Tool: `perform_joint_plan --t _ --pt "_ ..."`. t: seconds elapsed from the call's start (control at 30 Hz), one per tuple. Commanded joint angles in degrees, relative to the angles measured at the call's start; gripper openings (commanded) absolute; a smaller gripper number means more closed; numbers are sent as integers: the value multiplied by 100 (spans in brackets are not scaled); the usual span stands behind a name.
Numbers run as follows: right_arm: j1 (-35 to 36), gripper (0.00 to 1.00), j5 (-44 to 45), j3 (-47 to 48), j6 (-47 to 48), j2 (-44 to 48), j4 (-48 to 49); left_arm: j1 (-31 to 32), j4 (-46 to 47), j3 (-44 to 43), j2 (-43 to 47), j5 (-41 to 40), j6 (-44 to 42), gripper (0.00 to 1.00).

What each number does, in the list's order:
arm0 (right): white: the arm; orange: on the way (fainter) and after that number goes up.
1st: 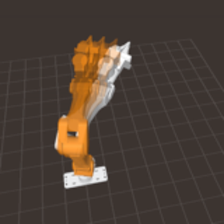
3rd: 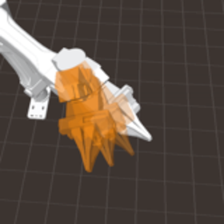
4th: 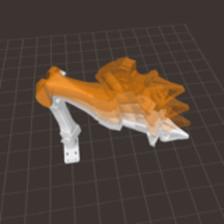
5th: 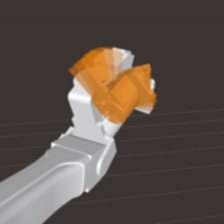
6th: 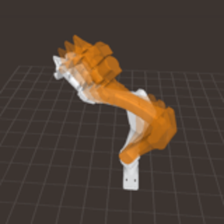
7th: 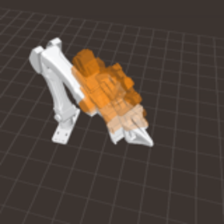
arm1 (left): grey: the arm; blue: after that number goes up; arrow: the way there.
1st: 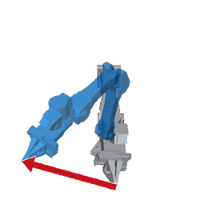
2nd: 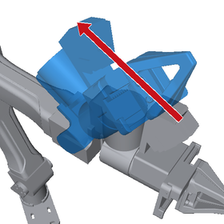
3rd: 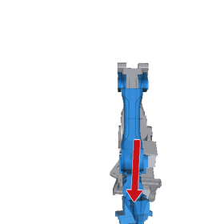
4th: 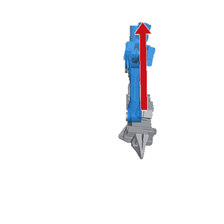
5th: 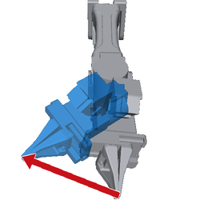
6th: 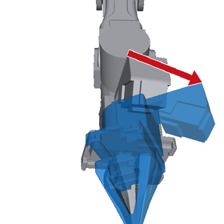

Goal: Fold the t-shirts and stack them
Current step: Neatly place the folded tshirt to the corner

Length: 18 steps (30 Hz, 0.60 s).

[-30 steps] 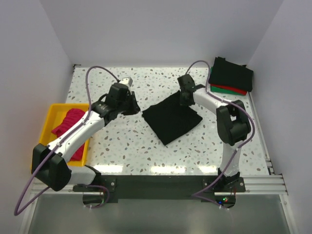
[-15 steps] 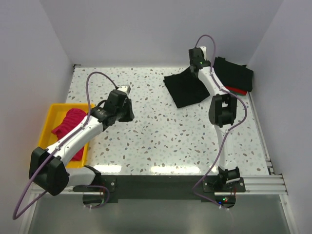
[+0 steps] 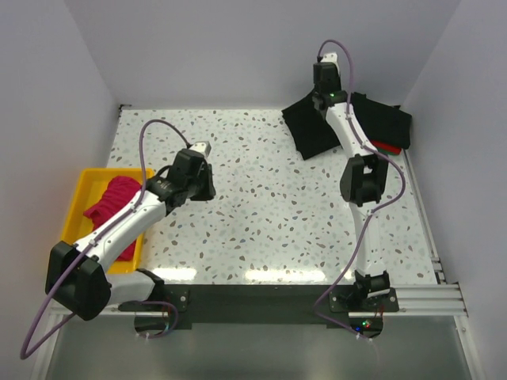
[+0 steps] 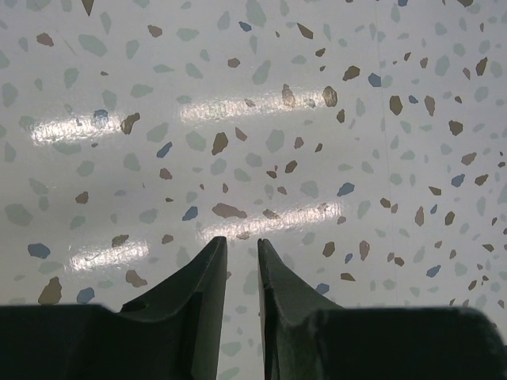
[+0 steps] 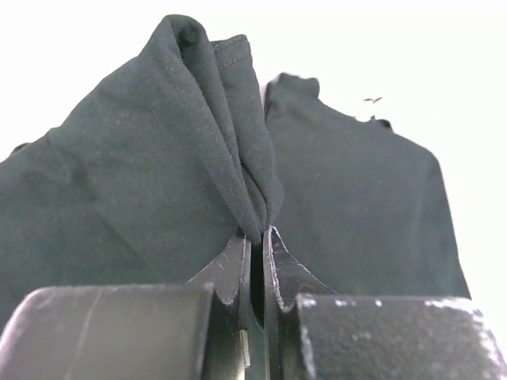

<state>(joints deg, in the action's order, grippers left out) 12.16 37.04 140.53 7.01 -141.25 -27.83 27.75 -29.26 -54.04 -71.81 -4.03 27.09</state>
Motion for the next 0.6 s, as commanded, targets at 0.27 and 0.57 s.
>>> perform_joint_plan --t 0.27,0.57 --pt "-179 0 497 668 899 502 938 -59 254 122 141 210 -178 27" --pt "-355 0 349 397 970 967 1044 -76 271 166 106 289 -178 26"
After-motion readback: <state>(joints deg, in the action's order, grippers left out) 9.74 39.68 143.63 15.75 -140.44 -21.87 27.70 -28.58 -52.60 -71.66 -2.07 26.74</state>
